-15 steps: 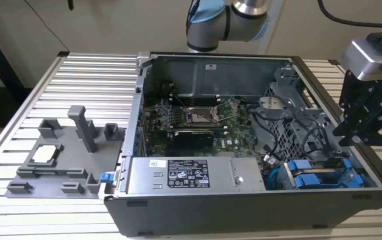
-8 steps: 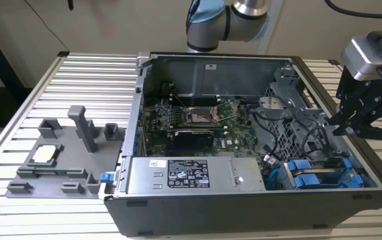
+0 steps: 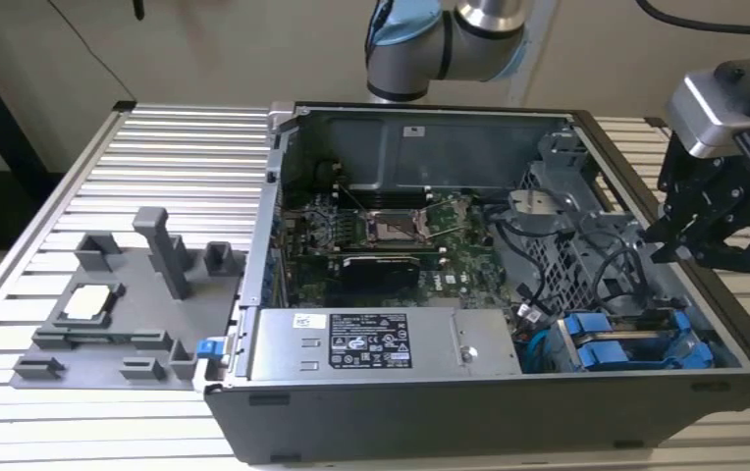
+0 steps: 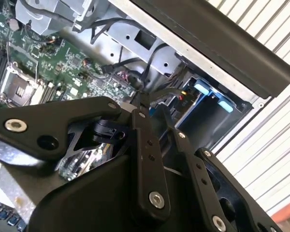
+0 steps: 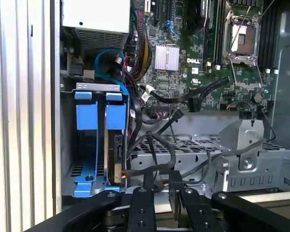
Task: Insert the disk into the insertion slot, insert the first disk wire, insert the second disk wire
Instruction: 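Insert the first disk wire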
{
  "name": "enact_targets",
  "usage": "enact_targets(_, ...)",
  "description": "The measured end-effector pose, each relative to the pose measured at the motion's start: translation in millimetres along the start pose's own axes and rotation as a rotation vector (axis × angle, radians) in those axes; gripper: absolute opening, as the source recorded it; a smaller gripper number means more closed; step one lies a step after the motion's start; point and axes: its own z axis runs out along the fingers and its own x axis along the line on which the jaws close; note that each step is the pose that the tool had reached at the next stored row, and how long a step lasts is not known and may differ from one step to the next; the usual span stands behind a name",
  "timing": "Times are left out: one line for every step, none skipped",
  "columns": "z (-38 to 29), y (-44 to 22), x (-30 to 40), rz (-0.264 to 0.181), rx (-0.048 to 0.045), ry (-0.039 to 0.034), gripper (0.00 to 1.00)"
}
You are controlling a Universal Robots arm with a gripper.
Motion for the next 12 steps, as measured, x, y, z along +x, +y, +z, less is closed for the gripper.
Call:
enact_targets(0.3, 1.7, -0.8, -0.001, 0.0034, 0.0001, 0.27)
enact_targets(0.5, 4.6, -1.4, -0.002, 0.0075, 0.0004, 0.27)
enact_targets(0.6, 7.8, -1.8, -0.003, 0.0108, 0.0003, 0.27)
enact_targets(0.7, 11.4, -2.2, -0.003, 0.0140, 0.0003, 0.27)
enact_targets(0.6, 15.1, -2.7, -0.004, 0.0170, 0.0004, 0.27)
enact_targets(0.7, 18.6, -3.3, -0.005, 0.0192, 0.0004, 0.27)
enact_targets(0.7, 21.8, -4.5, -0.005, 0.0206, 0.0006, 0.27)
enact_targets(1.0, 24.7, -6.1, -0.005, 0.0215, 0.0006, 0.27)
enact_targets(1.5, 27.0, -8.4, -0.005, 0.0219, 0.0006, 0.27)
enact_targets(2.0, 28.7, -10.8, -0.005, 0.0218, 0.0015, 0.27)
enact_targets(2.7, 30.6, -14.1, -0.005, 0.0218, 0.0037, 0.27)
enact_targets(3.4, 32.0, -17.3, -0.006, 0.0216, 0.0075, 0.27)
